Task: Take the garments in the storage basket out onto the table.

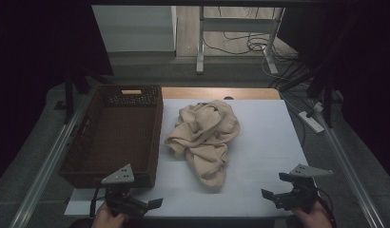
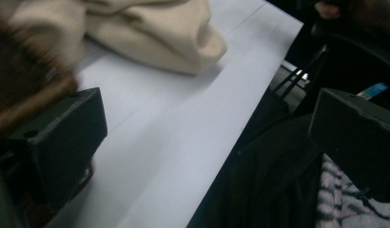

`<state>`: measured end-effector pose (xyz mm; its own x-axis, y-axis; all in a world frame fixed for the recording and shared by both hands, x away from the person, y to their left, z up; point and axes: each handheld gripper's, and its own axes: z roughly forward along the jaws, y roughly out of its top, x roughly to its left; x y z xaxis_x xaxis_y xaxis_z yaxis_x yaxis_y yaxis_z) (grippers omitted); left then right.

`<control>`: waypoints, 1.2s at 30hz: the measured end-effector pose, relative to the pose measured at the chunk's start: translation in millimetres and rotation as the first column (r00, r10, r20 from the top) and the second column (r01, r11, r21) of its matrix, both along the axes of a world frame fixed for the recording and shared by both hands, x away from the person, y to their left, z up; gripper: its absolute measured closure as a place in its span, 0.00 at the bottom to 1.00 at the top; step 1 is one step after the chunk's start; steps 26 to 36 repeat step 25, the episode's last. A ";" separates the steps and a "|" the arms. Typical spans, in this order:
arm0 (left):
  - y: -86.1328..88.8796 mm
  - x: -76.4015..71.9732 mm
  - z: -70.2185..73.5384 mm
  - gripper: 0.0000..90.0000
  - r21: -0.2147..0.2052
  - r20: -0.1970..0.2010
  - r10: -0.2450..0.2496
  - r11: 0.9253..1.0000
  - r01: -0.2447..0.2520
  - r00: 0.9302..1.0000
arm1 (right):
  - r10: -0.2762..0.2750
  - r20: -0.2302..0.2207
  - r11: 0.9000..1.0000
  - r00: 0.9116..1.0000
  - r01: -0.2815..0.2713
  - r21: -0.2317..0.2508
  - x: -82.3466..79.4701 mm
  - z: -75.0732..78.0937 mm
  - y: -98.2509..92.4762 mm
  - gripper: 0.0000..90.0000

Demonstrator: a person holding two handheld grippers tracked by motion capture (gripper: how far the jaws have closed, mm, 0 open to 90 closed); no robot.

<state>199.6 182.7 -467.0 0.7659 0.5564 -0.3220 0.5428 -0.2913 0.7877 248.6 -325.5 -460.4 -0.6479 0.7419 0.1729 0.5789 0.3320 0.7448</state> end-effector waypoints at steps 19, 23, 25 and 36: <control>64.9 -25.5 -8.2 0.00 0.087 0.017 0.217 0.972 -0.218 0.976 | -0.006 0.006 1.000 1.000 0.006 0.000 -0.5 0.4 0.1 0.01; 70.9 -26.3 -8.9 0.00 0.095 0.007 0.241 0.966 -0.241 0.971 | -0.009 0.005 1.000 1.000 0.009 0.001 -0.4 0.4 0.2 0.01; 70.5 -25.5 -8.8 0.00 0.091 0.005 0.238 0.967 -0.237 0.971 | -0.009 0.003 1.000 1.000 0.009 -0.002 -0.1 0.2 0.2 0.01; 70.5 -25.5 -8.8 0.00 0.091 0.005 0.238 0.967 -0.237 0.971 | -0.009 0.003 1.000 1.000 0.009 -0.002 -0.1 0.2 0.2 0.01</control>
